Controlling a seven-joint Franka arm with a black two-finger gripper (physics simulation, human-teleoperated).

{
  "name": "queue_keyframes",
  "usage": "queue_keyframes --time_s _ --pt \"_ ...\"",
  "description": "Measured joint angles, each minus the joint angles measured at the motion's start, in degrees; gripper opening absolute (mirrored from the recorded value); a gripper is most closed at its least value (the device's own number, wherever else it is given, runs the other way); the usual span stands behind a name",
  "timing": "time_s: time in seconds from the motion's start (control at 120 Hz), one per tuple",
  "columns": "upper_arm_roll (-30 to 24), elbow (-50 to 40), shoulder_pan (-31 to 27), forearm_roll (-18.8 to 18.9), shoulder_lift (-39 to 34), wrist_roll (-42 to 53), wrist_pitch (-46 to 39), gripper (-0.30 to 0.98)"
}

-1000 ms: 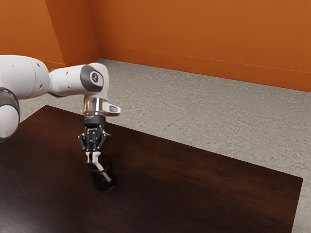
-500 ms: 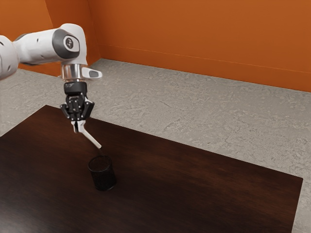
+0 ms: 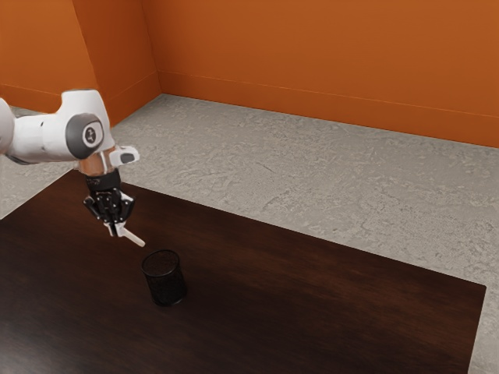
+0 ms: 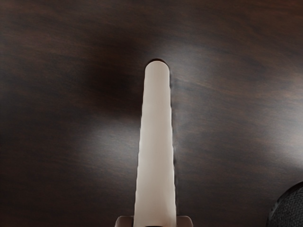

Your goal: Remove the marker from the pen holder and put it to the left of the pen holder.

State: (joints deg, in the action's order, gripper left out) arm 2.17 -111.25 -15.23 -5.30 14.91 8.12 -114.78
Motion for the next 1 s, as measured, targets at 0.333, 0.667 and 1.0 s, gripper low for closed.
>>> queue_keyframes --time_s 0.333,0.667,1.0 --pt "0.03 -6.1 -1.57 -0.31 -1.04 2.28 -10.24 0.11" --pt "0.03 -10.13 -2.28 0.1 -0.35 3.46 -10.95 -0.04" --pt "0.03 -10.33 -1.91 -0.41 1.27 3.96 -11.09 0.14"
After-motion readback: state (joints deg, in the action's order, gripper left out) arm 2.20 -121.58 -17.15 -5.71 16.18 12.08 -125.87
